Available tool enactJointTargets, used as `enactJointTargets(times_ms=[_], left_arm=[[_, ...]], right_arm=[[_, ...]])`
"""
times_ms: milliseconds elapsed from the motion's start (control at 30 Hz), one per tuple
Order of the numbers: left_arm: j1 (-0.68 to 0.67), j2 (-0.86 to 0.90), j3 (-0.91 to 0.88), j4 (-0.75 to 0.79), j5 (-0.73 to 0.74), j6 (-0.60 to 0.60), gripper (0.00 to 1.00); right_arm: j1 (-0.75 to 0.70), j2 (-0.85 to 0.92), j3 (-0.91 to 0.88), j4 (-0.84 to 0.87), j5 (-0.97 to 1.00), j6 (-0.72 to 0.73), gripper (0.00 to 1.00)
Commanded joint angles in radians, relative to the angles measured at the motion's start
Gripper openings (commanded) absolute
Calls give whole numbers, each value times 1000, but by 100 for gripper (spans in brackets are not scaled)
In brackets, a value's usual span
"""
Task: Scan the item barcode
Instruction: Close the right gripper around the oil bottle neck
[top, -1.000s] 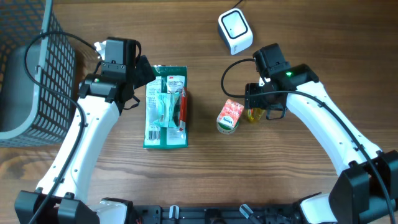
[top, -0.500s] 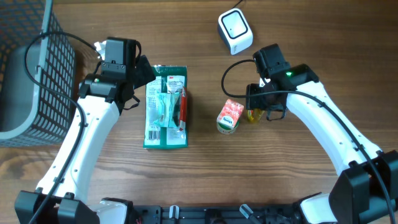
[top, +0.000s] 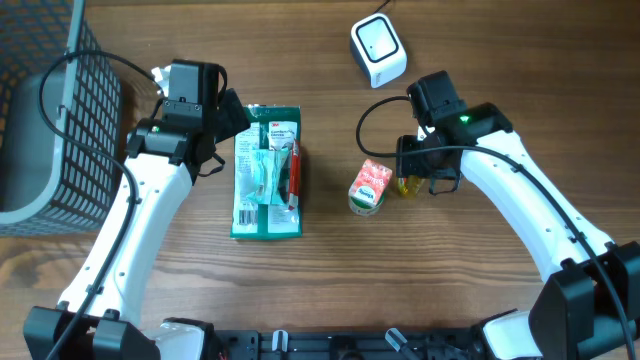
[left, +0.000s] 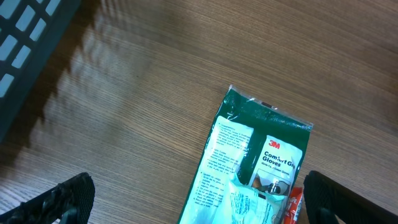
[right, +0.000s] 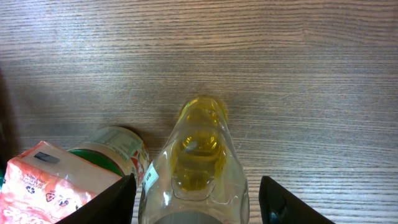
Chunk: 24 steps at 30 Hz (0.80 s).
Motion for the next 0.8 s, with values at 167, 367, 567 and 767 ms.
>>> enactJointTargets(times_ms=[167,367,567,767], left_arm=[[5,5,-3,3,2,16,100],[5,5,-3,3,2,16,100],[5,5,-3,3,2,16,100],[5,5,-3,3,2,15,100]], right_arm=[[2,13,-11,-5,22,14,62],[2,13,-59,54,23,18,62],[2,13,-61,59,33,15,59],[1,13,-61,53,32,24,47]])
